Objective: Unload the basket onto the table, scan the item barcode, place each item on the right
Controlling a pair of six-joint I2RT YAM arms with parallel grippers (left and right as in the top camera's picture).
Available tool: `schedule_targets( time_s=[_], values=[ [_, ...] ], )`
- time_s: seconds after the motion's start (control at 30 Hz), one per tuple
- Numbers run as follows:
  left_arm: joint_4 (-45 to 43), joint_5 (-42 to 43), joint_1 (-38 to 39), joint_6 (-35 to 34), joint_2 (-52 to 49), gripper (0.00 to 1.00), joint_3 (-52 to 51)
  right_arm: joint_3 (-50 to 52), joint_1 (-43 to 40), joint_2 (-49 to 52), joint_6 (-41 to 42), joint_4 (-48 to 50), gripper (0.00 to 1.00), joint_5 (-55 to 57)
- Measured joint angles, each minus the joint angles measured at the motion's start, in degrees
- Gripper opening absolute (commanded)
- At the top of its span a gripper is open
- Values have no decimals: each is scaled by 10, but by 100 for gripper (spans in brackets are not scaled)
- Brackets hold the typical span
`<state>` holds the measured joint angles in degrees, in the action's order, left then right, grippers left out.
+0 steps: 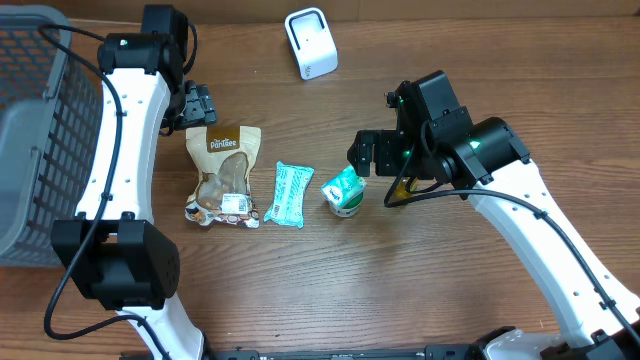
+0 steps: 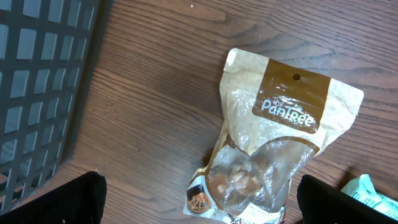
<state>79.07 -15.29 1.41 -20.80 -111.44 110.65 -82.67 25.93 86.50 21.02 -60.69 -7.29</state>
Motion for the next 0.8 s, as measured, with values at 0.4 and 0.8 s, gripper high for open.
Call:
schedule_targets(
  time_s=[0.4, 0.8],
  values=[
    [0, 0, 0, 0, 0, 100, 0, 8, 2, 0, 15, 2, 100, -2],
    [0, 0, 0, 0, 0, 100, 0, 14, 37, 0, 17, 2, 100, -2]
  ],
)
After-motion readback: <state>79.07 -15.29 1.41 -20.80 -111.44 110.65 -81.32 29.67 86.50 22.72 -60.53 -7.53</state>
